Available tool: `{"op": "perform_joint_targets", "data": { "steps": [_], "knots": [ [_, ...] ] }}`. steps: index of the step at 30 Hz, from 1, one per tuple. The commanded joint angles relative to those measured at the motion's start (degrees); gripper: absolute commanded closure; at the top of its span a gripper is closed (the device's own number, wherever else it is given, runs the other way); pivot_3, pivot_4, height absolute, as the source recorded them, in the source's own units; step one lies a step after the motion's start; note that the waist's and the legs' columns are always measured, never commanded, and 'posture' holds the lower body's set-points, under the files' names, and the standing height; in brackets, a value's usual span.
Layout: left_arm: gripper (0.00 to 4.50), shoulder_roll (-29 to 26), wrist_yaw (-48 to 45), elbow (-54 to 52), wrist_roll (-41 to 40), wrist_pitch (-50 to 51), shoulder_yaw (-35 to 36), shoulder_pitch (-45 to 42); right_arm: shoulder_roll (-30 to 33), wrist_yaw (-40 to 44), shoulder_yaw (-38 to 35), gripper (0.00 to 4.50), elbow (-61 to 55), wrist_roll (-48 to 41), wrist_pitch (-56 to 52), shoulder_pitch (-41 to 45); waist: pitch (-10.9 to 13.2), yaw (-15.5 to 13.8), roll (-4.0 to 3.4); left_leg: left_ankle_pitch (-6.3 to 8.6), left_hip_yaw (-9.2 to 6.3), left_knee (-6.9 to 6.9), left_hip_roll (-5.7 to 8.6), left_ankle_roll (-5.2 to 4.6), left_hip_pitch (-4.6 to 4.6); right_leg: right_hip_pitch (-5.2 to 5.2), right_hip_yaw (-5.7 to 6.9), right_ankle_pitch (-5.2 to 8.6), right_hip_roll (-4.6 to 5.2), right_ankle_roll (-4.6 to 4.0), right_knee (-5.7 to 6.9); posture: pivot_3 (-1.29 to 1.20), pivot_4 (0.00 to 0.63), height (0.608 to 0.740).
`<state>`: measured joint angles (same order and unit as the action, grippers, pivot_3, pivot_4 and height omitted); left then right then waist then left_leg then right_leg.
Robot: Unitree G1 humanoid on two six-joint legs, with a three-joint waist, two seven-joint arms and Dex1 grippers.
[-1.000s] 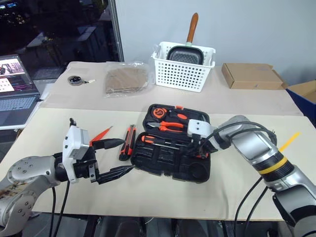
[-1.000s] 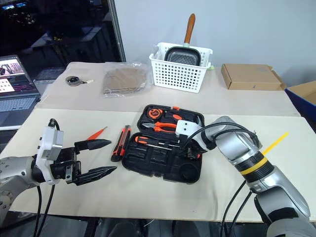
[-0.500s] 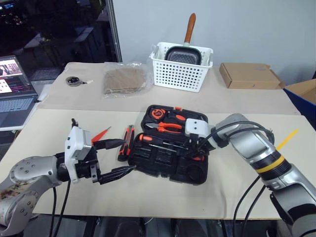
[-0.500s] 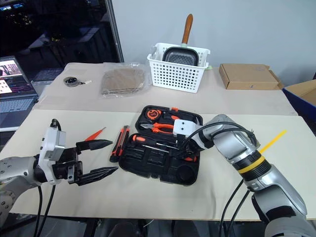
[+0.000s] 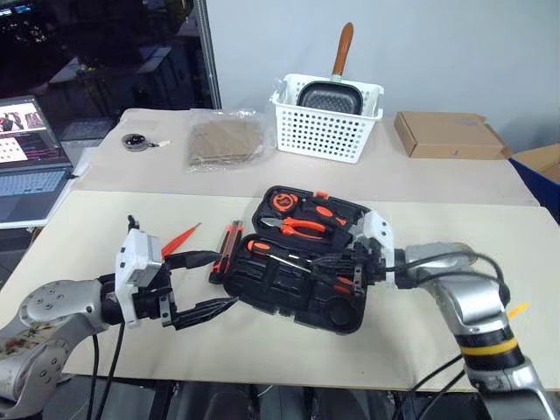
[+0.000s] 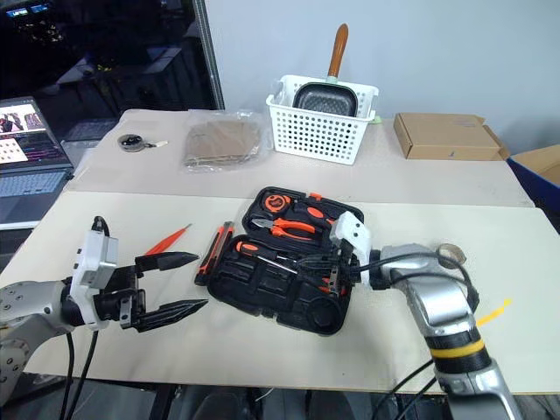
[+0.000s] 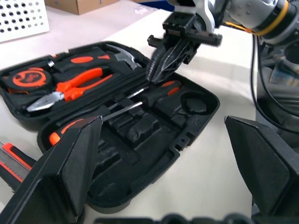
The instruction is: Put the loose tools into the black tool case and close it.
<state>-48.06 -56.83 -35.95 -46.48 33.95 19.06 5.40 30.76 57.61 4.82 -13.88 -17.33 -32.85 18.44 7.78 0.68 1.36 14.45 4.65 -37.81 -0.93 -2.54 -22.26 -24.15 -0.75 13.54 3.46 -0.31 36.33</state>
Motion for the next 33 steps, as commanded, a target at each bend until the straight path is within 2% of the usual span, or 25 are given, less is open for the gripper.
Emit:
{"op": "perform_joint_targets", "data": {
  "steps": [1, 6, 14, 17, 21, 23, 26, 30, 33],
  "knots": [
    [0.0, -0.97, -1.05, 0.15, 0.75, -1.66, 1.3, 0.53, -2.87, -9.09, -1.53, 4.47, -4.49, 2.6, 3.31, -2.99, 0.0, 0.12, 0.0, 0.0, 0.01, 0.0, 0.0, 0.0, 0.05, 0.04, 0.0, 0.0, -0.02, 0.0, 0.02, 0.0, 0.15, 0.74],
    [0.0, -0.87, -1.44, 0.2, 1.3, -1.7, 0.42, 0.17, -5.06, -15.28, 4.28, 4.47, -4.25, 8.59, 5.54, -6.92, 0.0, 0.1, 0.01, -0.04, 0.2, -0.01, 0.02, 0.05, 0.18, 0.01, -0.06, 0.01, -0.08, 0.01, 0.27, 0.0, 0.15, 0.74],
    [0.0, -0.78, -1.97, 0.7, 2.02, -1.85, 0.07, -0.04, 1.01, -11.0, 13.41, 4.47, -0.49, 15.85, 13.89, -8.3, -0.05, 0.12, 0.07, -0.03, 0.25, -0.01, 0.06, 0.03, 0.3, 0.07, -0.05, 0.12, -0.25, 0.06, 0.3, 0.0, 0.15, 0.74],
    [0.0, -0.41, -1.48, 0.45, 2.6, -1.95, -0.32, 0.16, 2.88, -10.79, 16.46, 4.47, 5.36, 20.79, 19.2, -6.28, -0.09, 0.23, 0.13, -0.02, 0.25, -0.01, 0.05, 0.03, 0.36, 0.1, -0.06, 0.13, -0.28, 0.04, 0.31, 0.0, 0.15, 0.74],
    [0.0, 0.68, 0.78, 0.14, 3.64, -1.63, -0.34, 1.44, 3.66, -11.1, 17.26, 4.47, 7.97, 22.97, 23.96, -6.03, -0.16, 0.33, 0.25, -0.02, 0.26, 0.0, -0.01, 0.03, 0.76, 0.47, -0.1, 0.17, -0.26, -0.02, 0.3, 0.0, 0.15, 0.74],
    [0.0, 1.53, 2.5, 0.11, 3.82, -1.33, 0.26, 2.26, 1.53, -12.54, 14.19, 4.47, 5.16, 19.46, 23.96, -7.21, -0.16, 0.13, 0.25, 0.0, 0.24, 0.04, -0.06, 0.02, 1.23, 0.97, -0.08, 0.27, -0.15, -0.08, 0.28, 0.0, 0.15, 0.74],
    [0.0, 3.28, 7.02, 0.36, 3.42, 0.09, 1.2, 2.6, -2.78, -13.77, 7.64, 4.47, 0.39, 10.83, 23.71, -8.66, -0.18, -0.06, 0.3, 0.0, 0.16, 0.04, -0.14, 0.04, 1.21, 1.02, -0.09, 0.58, -0.06, 0.3, 0.3, 0.0, 0.15, 0.74],
    [0.0, 5.99, 13.54, 1.47, 4.08, 0.81, 2.34, 1.49, -4.49, -13.69, 2.35, 4.47, -6.62, 1.95, 17.0, -9.38, -0.04, 0.1, 0.13, -0.01, 0.16, 0.04, -0.14, 0.06, 1.09, 0.87, -0.19, 0.33, 0.0, -0.11, 0.33, 0.0, 0.15, 0.74],
    [0.0, 6.78, 19.81, 3.55, 5.71, 3.35, 2.65, -0.18, -3.65, -11.73, -1.44, 3.67, -13.5, -9.21, 9.68, -9.05, -0.02, 0.05, 0.14, 0.0, 0.12, 0.04, -0.13, 0.08, 0.98, 0.81, -0.2, 0.31, 0.02, -0.09, 0.32, 0.0, 0.15, 0.74]
  ]
}}
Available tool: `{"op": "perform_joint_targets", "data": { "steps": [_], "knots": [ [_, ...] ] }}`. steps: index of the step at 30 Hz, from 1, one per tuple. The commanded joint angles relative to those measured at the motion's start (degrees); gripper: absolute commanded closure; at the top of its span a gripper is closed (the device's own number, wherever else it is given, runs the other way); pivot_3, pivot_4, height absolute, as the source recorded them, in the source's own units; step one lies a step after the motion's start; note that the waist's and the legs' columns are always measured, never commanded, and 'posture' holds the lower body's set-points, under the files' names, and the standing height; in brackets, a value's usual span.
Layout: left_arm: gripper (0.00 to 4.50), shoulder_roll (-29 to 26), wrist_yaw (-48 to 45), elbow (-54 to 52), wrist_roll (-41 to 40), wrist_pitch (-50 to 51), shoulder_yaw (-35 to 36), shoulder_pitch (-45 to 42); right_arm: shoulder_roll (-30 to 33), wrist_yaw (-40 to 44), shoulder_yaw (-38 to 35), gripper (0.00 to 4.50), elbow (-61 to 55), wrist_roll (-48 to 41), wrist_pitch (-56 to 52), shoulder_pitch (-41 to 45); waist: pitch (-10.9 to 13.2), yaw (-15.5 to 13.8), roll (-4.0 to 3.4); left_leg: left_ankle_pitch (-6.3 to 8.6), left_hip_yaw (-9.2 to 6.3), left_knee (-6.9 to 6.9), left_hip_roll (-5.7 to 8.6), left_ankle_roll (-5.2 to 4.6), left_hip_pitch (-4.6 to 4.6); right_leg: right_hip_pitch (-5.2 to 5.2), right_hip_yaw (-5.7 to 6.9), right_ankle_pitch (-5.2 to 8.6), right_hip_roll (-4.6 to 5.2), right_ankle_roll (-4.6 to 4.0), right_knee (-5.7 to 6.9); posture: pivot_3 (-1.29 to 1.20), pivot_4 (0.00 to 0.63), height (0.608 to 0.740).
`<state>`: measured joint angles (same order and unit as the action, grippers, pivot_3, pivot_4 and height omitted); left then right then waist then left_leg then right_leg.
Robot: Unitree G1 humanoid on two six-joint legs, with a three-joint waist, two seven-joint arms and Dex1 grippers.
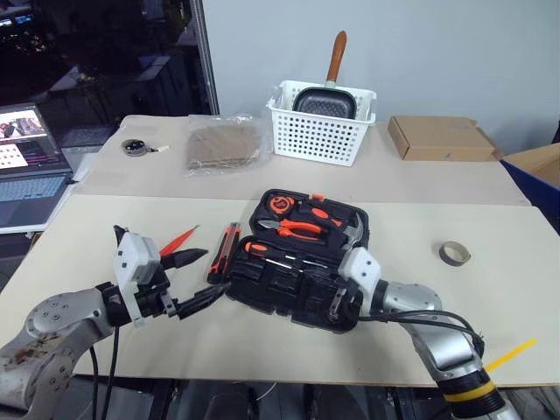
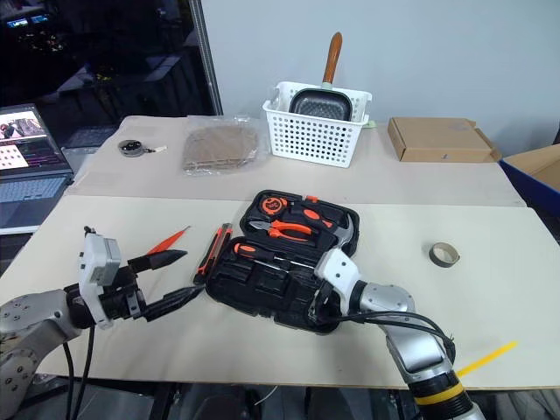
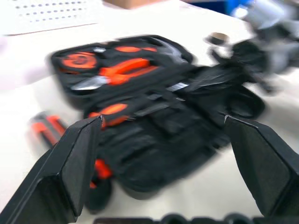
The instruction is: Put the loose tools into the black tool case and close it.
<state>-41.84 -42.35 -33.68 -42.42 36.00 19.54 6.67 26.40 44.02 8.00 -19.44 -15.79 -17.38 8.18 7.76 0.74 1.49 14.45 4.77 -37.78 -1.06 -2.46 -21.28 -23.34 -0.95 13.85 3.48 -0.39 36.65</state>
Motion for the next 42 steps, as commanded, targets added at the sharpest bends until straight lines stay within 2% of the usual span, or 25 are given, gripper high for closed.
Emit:
{"op": "perform_joint_targets", "data": {
  "steps": [1, 5, 7, 10, 11, 14, 16, 20, 23, 27, 31, 32, 35, 37, 39, 42],
  "knots": [
    [0.0, 1.05, 7.17, 2.15, 1.77, 1.89, 2.44, -2.23, 1.31, 2.5, -5.73, 3.36, -9.78, -13.82, -7.76, 1.6, 0.01, -0.07, 0.0, 0.02, -0.02, 0.0, 0.0, 0.03, 0.0, 0.0, 0.0, 0.0, 0.0, 0.0, 0.0, 0.0, 0.15, 0.74],
    [0.0, -1.16, 13.33, 6.12, 1.69, 11.21, 1.88, -6.41, 4.94, 5.69, -8.56, 1.94, -13.93, -20.35, -10.16, 2.91, 0.03, -0.17, 0.04, 0.06, -0.14, 0.01, 0.0, 0.08, -0.03, 0.01, 0.05, 0.0, 0.01, -0.01, -0.03, 0.0, 0.15, 0.74],
    [0.0, -3.05, 16.36, 8.77, 1.82, 18.16, 0.6, -9.83, 7.57, 7.52, -9.33, 1.4, -14.46, -20.77, -10.08, 3.55, 0.05, -0.23, 0.06, 0.07, -0.15, 0.01, 0.02, 0.07, -0.05, 0.01, 0.07, 0.0, 0.01, 0.0, -0.05, 0.0, 0.15, 0.74],
    [0.0, -5.92, 17.45, 13.6, 4.82, 21.82, -2.86, -15.35, 11.67, 10.57, -10.68, 0.23, -14.66, -21.56, -9.52, 3.81, 0.08, -0.46, 0.1, 0.07, -0.15, 0.01, 0.09, 0.07, -0.06, 0.01, 0.19, 0.03, -0.03, 0.06, -0.1, 0.0, 0.15, 0.74],
    [0.0, -6.51, 17.37, 15.23, 5.27, 22.65, -3.49, -16.9, 12.25, 10.8, -10.79, 0.05, -14.62, -21.54, -9.31, 3.99, 0.09, -0.54, 0.1, 0.07, -0.13, 0.01, 0.11, 0.06, -0.06, 0.01, 0.21, 0.04, -0.04, 0.08, -0.1, 0.0, 0.15, 0.74],
    [0.0, -10.96, 12.32, 24.06, 8.43, 22.76, -9.04, -24.67, 15.15, 12.25, -12.35, 0.05, -13.88, -21.55, -9.1, 3.75, 0.11, -0.69, 0.15, 0.09, -0.09, 0.02, 0.13, 0.02, -0.11, -0.03, 0.24, 0.04, -0.04, 0.11, -0.15, 0.0, 0.15, 0.74],
    [0.0, -13.31, 6.95, 31.45, 11.93, 21.39, -15.73, -30.53, 16.75, 13.05, -12.7, 0.05, -13.1, -19.78, -7.91, 2.07, 0.12, -0.82, 0.16, 0.09, -0.08, 0.02, 0.12, 0.02, -0.26, -0.17, 0.26, 0.03, -0.06, 0.1, -0.18, 0.0, 0.15, 0.74],
    [0.0, -13.63, -0.64, 43.86, 18.67, 16.05, -24.59, -38.85, 17.45, 12.5, -13.03, 0.05, -13.45, -18.13, -6.42, 0.46, 0.1, -0.86, 0.15, 0.09, 0.01, 0.03, 0.22, 0.01, -0.86, -0.83, 0.25, 0.03, -0.1, 0.11, -0.04, 0.0, 0.15, 0.74],
    [0.79, -12.47, -7.29, 52.43, 23.44, 12.0, -31.04, -43.3, 17.77, 11.53, -13.63, 0.0, -14.4, -17.65, -6.64, -1.08, 0.11, -0.9, 0.15, 0.13, 0.04, -0.02, 0.25, -0.05, -1.08, -0.99, 0.25, 0.06, -0.19, 0.16, -0.04, 0.0, 0.15, 0.74],
    [2.35, -10.96, -11.75, 58.19, 27.09, 6.82, -33.24, -44.92, 17.76, 10.19, -14.11, 0.0, -15.82, -17.13, -6.74, -2.67, 0.1, -0.98, 0.15, 0.18, 0.07, -0.04, 0.28, -0.14, -1.08, -0.95, 0.24, 0.12, -0.23, 0.24, -0.08, 0.0, 0.15, 0.74],
    [3.85, -10.96, -14.47, 56.53, 28.01, 3.51, -31.45, -43.48, 17.31, 8.28, -14.98, 0.0, -16.96, -18.05, -7.57, -4.01, 0.1, -1.05, 0.15, 0.19, 0.08, -0.08, 0.29, -0.16, -1.06, -0.93, 0.2, 0.14, -0.09, 0.3, -0.03, 0.0, 0.15, 0.74],
    [4.05, -11.21, -15.57, 54.71, 27.47, 0.83, -30.02, -42.6, 17.26, 8.13, -15.19, 0.0, -16.86, -18.04, -7.39, -4.43, 0.1, -1.1, 0.15, 0.19, 0.07, -0.08, 0.28, -0.16, -1.06, -0.92, 0.2, 0.14, -0.08, 0.31, -0.03, 0.0, 0.15, 0.74],
    [4.08, -12.84, -22.16, 45.93, 22.64, -1.82, -25.67, -40.69, 17.23, 8.12, -16.17, 0.0, -16.25, -18.24, -6.87, -6.1, 0.11, -1.16, 0.15, 0.19, 0.07, -0.09, 0.27, -0.16, -1.06, -0.92, 0.18, 0.13, -0.02, 0.32, -0.01, 0.0, 0.15, 0.74],
    [4.08, -14.07, -27.11, 39.2, 20.66, -1.95, -25.62, -41.12, 17.55, 8.59, -17.07, 0.0, -15.62, -17.99, -6.25, -7.58, 0.11, -1.39, 0.17, 0.19, 0.02, -0.09, 0.25, -0.15, -1.1, -0.93, 0.19, 0.13, 0.03, 0.31, -0.02, 0.0, 0.15, 0.74],
    [4.08, -13.56, -30.34, 34.64, 20.36, -1.47, -27.9, -44.14, 17.74, 8.84, -18.32, 0.0, -15.39, -18.08, -6.02, -9.11, 0.11, -1.53, 0.16, 0.18, -0.07, -0.1, 0.25, -0.14, -1.17, -0.93, 0.19, 0.13, -0.01, 0.31, -0.04, 0.0, 0.15, 0.74],
    [4.08, -9.94, -33.65, 33.05, 25.42, -5.56, -34.96, -49.85, 18.04, 9.65, -20.77, 0.0, -15.52, -17.99, -5.13, -12.03, 0.08, -2.13, 0.12, 0.17, -0.1, -0.13, 0.33, -0.14, -1.15, -0.83, 0.22, 0.14, -0.14, 0.32, -0.04, 0.0, 0.15, 0.74]
  ]
}}
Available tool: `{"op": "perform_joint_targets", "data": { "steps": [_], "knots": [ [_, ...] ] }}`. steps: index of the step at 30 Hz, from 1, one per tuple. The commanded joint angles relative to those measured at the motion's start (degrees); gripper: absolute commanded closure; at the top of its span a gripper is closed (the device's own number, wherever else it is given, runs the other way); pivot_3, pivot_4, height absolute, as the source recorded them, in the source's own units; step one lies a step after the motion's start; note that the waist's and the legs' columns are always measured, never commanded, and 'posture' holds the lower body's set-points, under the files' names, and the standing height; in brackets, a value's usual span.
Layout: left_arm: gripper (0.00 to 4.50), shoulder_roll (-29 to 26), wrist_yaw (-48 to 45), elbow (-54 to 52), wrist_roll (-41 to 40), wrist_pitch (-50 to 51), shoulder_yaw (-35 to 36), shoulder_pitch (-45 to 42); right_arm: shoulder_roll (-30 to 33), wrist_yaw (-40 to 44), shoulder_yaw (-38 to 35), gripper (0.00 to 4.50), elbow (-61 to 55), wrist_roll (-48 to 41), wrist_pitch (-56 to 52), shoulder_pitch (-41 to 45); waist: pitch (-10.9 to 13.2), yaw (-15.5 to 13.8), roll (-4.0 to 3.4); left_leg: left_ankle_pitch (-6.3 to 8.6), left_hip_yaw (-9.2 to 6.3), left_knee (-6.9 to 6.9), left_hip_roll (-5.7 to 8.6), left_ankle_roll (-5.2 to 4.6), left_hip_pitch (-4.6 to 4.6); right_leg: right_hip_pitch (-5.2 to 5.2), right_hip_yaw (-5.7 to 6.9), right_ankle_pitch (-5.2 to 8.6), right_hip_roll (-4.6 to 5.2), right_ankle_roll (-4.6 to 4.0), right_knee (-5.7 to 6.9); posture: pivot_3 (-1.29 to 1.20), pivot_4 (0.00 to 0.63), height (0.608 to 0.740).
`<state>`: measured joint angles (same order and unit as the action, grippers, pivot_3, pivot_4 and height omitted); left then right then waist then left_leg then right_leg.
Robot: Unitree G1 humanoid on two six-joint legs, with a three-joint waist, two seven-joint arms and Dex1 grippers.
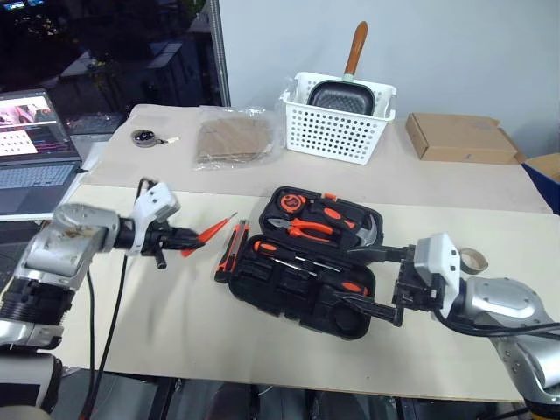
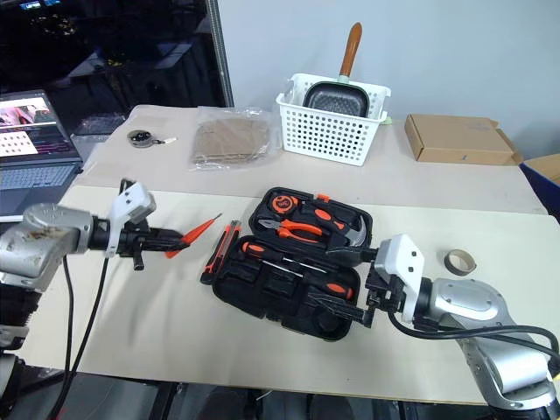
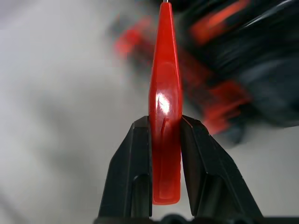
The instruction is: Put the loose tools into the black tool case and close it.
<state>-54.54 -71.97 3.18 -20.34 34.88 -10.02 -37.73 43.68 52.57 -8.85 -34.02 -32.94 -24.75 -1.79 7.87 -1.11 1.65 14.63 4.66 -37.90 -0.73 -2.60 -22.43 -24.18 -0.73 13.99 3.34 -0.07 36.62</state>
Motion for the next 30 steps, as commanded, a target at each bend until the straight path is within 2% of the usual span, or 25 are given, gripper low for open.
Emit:
{"op": "perform_joint_targets", "data": {
  "steps": [1, 4, 7, 12, 19, 30],
  "knots": [
    [4.08, 4.93, -4.54, -2.98, 5.37, -5.63, -8.06, -7.65, 0.73, 1.36, -5.0, 0.0, -1.01, -0.69, 2.9, -3.23, -0.08, -0.2, -0.13, 0.0, 0.05, -0.03, 0.05, -0.01, 0.07, 0.07, 0.05, 0.01, -0.04, 0.07, 0.01, 0.0, 0.15, 0.74],
    [4.08, 10.19, -6.74, 0.64, 10.48, -9.2, -14.6, -12.28, 0.91, 2.76, -8.13, 0.0, -0.5, 0.92, 6.13, -6.98, -0.13, 0.1, -0.22, 0.02, 0.19, -0.05, 0.16, -0.07, 0.16, 0.16, -0.11, -0.02, -0.05, 0.21, 0.02, 0.0, 0.15, 0.74],
    [4.08, 14.03, -8.99, 6.89, 16.08, -16.84, -19.68, -14.73, 1.25, 4.79, -11.3, 0.0, 0.85, 1.55, 8.66, -11.0, -0.12, 0.69, -0.21, 0.04, 0.18, -0.15, 0.23, -0.11, 0.12, 0.11, -0.13, -0.02, -0.21, 0.22, 0.02, 0.0, 0.15, 0.74],
    [4.08, 17.27, -12.85, 14.72, 21.76, -24.27, -24.26, -17.01, 1.38, 6.34, -15.38, 0.0, 2.15, 1.64, 10.61, -15.23, -0.11, 1.27, -0.2, 0.06, 0.18, -0.17, 0.06, -0.14, 0.1, 0.03, -0.26, -0.02, -0.42, 0.17, 0.04, 0.0, 0.15, 0.74],
    [4.08, 17.93, -15.35, 15.83, 25.82, -25.61, -24.73, -17.67, 1.0, 6.86, -16.73, 0.0, 0.67, 1.03, 10.81, -17.86, -0.11, 1.29, -0.21, 0.06, 0.18, -0.22, 0.01, -0.14, 0.14, 0.08, -0.29, -0.02, -0.44, 0.18, 0.09, 0.0, 0.15, 0.74],
    [4.08, 19.16, -16.17, 16.8, 29.69, -24.85, -25.09, -17.05, 1.72, 6.88, -16.26, 0.0, 0.69, 1.02, 9.96, -16.63, -0.15, 1.24, -0.26, 0.06, 0.17, -0.35, -0.05, -0.14, 0.19, 0.14, -0.3, -0.01, -0.51, 0.19, 0.18, 0.0, 0.15, 0.74]
  ]
}}
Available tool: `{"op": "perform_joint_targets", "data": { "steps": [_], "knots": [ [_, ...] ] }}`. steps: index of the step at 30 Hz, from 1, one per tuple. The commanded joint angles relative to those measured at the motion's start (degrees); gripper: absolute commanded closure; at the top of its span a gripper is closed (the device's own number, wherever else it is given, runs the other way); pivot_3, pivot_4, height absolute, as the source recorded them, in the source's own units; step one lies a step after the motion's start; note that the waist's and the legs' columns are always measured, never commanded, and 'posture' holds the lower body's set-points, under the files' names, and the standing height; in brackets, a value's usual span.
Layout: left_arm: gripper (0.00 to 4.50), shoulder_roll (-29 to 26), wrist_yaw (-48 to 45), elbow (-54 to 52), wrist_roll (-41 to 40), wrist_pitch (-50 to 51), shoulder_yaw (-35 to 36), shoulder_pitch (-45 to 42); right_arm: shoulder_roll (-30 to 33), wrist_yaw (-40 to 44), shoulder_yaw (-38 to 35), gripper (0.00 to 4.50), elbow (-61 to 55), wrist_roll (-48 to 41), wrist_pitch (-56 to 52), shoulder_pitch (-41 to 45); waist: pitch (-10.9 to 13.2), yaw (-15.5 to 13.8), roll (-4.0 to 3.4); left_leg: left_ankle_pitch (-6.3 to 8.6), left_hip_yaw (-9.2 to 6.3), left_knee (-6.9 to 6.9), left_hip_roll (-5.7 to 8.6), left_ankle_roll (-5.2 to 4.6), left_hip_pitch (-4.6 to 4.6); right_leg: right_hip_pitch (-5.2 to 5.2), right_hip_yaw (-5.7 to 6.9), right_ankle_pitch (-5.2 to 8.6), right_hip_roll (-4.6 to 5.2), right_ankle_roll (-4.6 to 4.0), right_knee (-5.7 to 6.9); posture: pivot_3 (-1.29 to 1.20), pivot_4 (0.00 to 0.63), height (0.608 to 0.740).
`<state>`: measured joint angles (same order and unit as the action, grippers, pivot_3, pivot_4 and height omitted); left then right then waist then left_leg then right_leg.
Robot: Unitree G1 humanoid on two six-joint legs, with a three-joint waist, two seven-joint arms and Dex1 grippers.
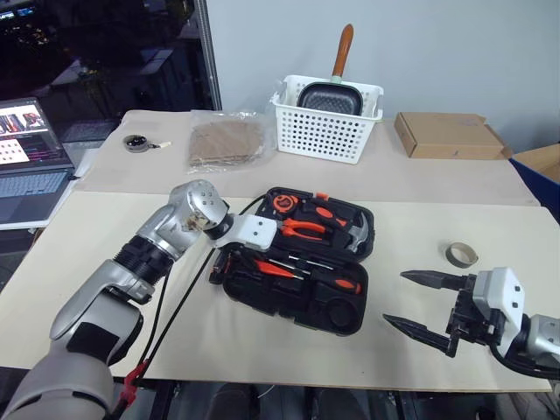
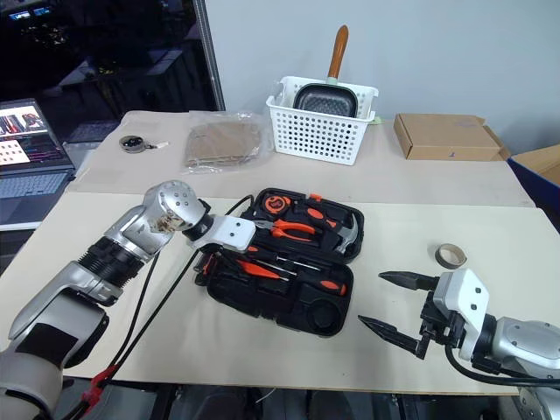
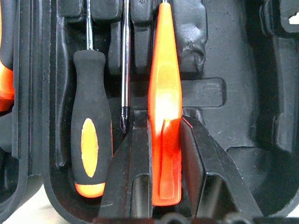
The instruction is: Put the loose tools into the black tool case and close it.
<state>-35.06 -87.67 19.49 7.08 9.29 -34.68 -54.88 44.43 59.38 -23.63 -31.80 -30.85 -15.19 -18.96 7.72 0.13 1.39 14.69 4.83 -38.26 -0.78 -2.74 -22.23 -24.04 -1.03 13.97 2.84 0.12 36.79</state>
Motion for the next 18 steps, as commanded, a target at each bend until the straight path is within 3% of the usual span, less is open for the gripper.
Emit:
{"op": "perform_joint_targets", "data": {
  "steps": [1, 9, 11, 14, 18],
  "knots": [
    [4.08, -0.34, -0.55, 0.51, 2.38, 0.83, -0.34, 0.14, 1.0, 0.08, -1.48, 0.0, -1.52, -1.09, 0.34, 0.61, -0.01, 0.01, -0.01, 0.0, 0.0, 0.0, 0.0, 0.0, 0.01, 0.01, 0.0, 0.0, 0.0, 0.01, 0.0, 0.0, 0.15, 0.74],
    [4.08, 0.21, 0.1, 1.31, 4.24, 0.97, 0.0, -0.68, 1.18, 1.04, -1.44, 0.0, -0.15, -0.98, 1.17, 1.14, -0.01, 0.03, -0.02, 0.0, -0.01, -0.06, -0.14, 0.0, 0.07, 0.02, -0.09, 0.01, -0.23, 0.02, 0.04, 0.0, 0.15, 0.74],
    [3.08, 0.43, -0.11, 0.53, 3.62, 1.77, 0.86, -1.04, 1.18, 1.25, -1.47, 0.0, 0.02, -0.97, 1.27, 1.24, -0.01, 0.04, -0.02, 0.0, -0.01, -0.06, -0.16, 0.01, 0.12, 0.02, -0.12, 0.02, -0.27, 0.02, 0.08, 0.0, 0.15, 0.74],
    [2.2, -0.09, -0.37, -1.62, 1.61, 2.96, 3.4, -1.64, 1.16, 1.37, -1.22, 0.0, -0.18, -0.99, 1.19, 1.38, -0.01, 0.07, -0.02, -0.01, 0.0, -0.07, -0.17, 0.01, 0.12, 0.01, -0.16, 0.02, -0.29, 0.04, 0.11, 0.0, 0.15, 0.74],
    [2.2, -2.51, -4.02, -8.6, -5.59, 8.85, 9.33, -0.98, 1.25, 1.6, -1.01, 0.0, -0.41, -1.05, 0.91, 1.79, -0.01, 0.07, -0.02, -0.01, -0.01, -0.13, -0.17, 0.01, -0.04, -0.11, -0.15, 0.0, -0.28, 0.01, 0.1, 0.0, 0.15, 0.74]
  ]
}}
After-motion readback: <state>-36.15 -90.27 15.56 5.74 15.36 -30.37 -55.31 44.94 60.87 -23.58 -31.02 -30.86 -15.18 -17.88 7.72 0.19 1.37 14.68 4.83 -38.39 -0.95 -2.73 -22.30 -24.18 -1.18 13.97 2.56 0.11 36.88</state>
